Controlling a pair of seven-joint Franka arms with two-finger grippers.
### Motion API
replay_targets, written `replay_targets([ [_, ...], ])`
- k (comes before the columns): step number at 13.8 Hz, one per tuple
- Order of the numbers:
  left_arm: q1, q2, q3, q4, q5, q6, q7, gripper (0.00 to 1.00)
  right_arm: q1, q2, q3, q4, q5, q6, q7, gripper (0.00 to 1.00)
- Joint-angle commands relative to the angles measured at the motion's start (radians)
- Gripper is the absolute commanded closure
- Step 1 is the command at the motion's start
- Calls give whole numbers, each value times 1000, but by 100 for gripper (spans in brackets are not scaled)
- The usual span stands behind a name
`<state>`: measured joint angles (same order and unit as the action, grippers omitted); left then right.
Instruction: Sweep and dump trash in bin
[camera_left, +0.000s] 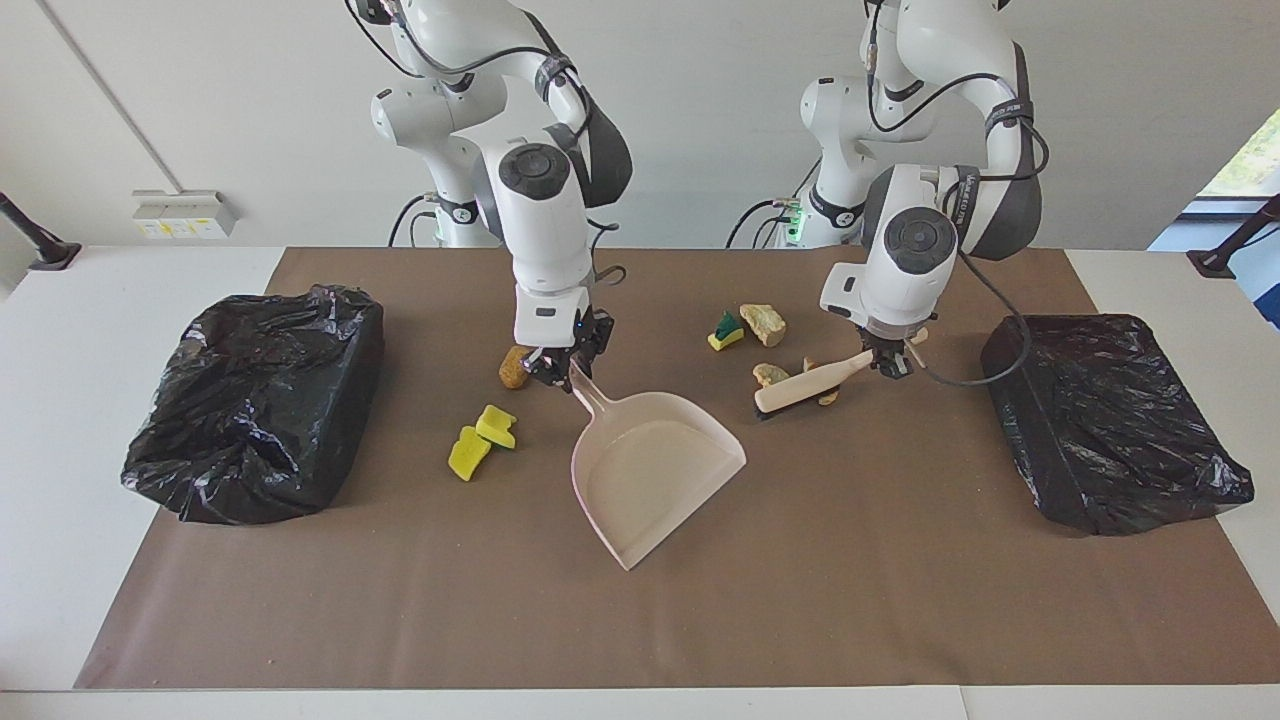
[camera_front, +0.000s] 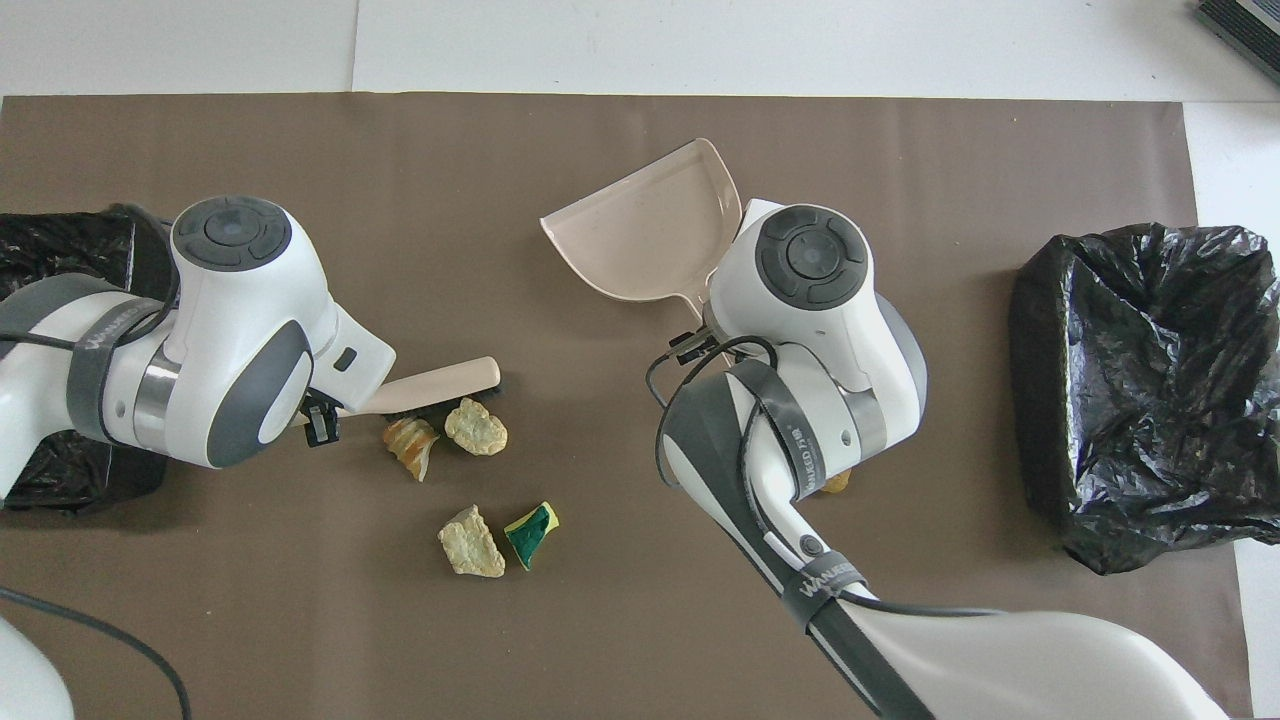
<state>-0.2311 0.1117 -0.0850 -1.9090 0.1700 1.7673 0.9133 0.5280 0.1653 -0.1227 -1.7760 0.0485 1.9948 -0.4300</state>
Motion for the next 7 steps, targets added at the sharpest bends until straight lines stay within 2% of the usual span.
replay_targets([
  [1, -8, -84, 11, -33, 2, -14, -178, 100, -26, -108, 6, -112, -13, -24, -221, 100],
  [4, -5, -110, 16, -73, 3, -12, -406, 100, -20, -165, 6, -210, -25, 4, -325, 100],
  [6, 6, -159, 17, -157, 3, 3, -598, 100, 4, -205, 9, -273, -157, 19, -410, 100],
  [7, 13, -176, 17, -182, 2, 0, -701, 100, 9, -217, 11, -307, -171, 33, -461, 100],
])
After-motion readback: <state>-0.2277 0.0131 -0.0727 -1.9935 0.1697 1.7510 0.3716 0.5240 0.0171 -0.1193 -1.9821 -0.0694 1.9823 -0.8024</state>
